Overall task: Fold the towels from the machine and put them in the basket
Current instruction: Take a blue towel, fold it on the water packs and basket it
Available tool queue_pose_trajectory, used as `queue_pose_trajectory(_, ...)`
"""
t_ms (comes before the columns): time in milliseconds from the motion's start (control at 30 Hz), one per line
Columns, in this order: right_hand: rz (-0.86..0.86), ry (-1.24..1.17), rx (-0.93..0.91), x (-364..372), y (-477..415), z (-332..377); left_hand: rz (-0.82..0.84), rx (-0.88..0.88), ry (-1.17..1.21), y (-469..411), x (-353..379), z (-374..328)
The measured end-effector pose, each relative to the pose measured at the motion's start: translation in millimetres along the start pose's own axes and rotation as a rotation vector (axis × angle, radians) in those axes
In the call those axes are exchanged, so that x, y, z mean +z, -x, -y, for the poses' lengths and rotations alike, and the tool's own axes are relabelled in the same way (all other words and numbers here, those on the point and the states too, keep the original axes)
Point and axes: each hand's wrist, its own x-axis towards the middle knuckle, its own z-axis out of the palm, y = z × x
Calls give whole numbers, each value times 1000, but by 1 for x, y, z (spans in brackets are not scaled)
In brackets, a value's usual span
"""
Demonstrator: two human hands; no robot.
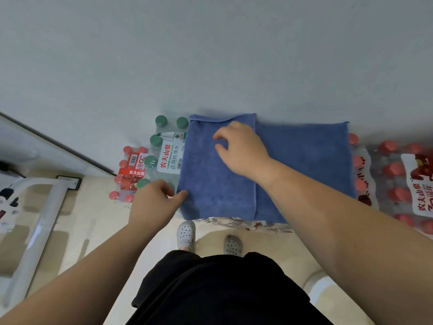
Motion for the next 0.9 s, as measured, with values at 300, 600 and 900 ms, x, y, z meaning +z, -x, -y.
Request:
queue_pose_trajectory(300,350,409,-88,31,-48,48,133,-187,245,15,34,17)
queue_pose_trajectory(600,153,402,-20,51,-42,54,319,-204,541,8,21,35)
queue_pose_trajectory(900,141,319,-56,88,-32,110,460,-228,394,-7,-27,109)
